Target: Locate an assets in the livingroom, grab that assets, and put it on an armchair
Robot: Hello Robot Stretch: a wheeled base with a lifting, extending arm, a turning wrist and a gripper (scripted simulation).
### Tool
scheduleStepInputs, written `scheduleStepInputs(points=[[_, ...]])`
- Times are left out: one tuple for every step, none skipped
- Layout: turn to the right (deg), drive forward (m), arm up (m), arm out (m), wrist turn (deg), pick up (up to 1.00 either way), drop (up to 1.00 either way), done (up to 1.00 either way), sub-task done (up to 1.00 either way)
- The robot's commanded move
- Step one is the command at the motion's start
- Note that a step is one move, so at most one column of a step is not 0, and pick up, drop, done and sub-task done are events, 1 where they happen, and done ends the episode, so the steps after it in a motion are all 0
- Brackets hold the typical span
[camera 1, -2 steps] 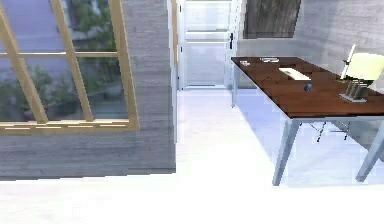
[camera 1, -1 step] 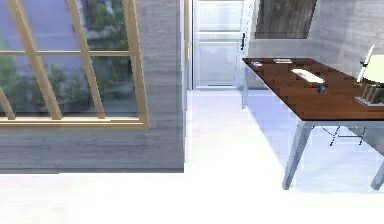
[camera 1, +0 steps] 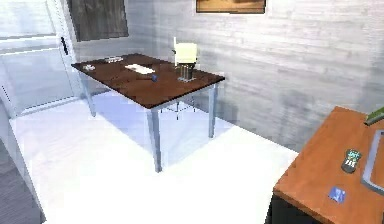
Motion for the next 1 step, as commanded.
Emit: scheduleStepInputs(points=[[45.0, 0.0, 0.0, 0.0, 0.0, 0.0, 0.0, 0.0, 0.0]])
